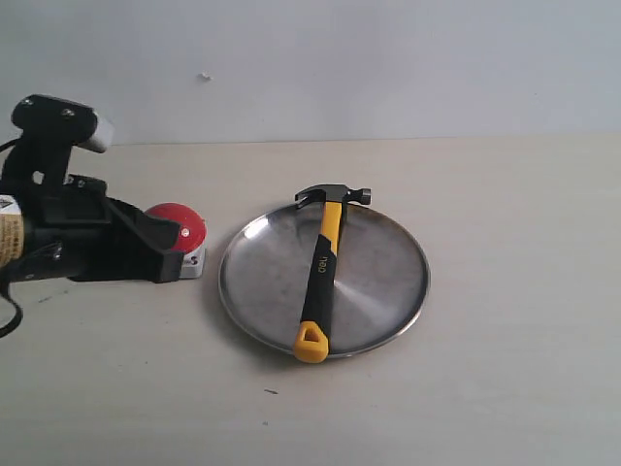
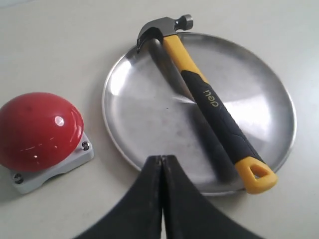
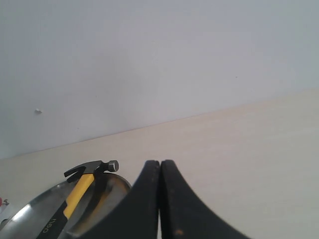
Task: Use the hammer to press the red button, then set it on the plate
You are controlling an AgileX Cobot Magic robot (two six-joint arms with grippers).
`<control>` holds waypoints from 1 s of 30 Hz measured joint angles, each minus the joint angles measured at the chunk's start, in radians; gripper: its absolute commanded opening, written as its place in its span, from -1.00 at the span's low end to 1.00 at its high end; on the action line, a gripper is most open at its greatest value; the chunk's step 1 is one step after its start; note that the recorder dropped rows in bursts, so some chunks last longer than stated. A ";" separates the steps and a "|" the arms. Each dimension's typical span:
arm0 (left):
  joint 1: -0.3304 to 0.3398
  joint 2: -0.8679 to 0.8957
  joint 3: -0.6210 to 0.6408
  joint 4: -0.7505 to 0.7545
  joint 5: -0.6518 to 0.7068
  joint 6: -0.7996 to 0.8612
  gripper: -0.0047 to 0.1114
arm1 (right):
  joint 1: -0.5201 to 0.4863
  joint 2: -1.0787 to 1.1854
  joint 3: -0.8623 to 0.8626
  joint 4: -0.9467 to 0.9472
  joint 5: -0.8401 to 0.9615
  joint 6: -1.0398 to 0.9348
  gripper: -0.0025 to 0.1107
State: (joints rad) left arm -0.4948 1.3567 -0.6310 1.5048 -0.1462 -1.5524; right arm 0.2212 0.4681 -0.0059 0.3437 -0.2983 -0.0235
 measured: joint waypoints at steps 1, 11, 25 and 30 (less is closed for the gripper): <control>0.000 -0.033 0.020 -0.003 -0.005 0.000 -0.92 | 0.000 0.000 0.000 0.000 0.000 0.000 -0.96; 0.000 -0.361 0.195 -0.004 -0.011 0.000 -0.92 | 0.000 0.000 0.000 0.000 0.000 0.000 -0.96; 0.000 -0.865 0.358 -0.002 0.051 0.000 -0.92 | 0.000 0.000 0.000 0.000 0.000 0.000 -0.96; 0.000 -1.086 0.432 -0.541 0.067 0.529 -0.92 | 0.000 0.000 0.000 0.000 0.000 0.000 -0.96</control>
State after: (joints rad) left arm -0.4948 0.2710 -0.1985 0.9639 -0.0794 -1.0239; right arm 0.2212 0.4681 -0.0059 0.3437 -0.2983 -0.0235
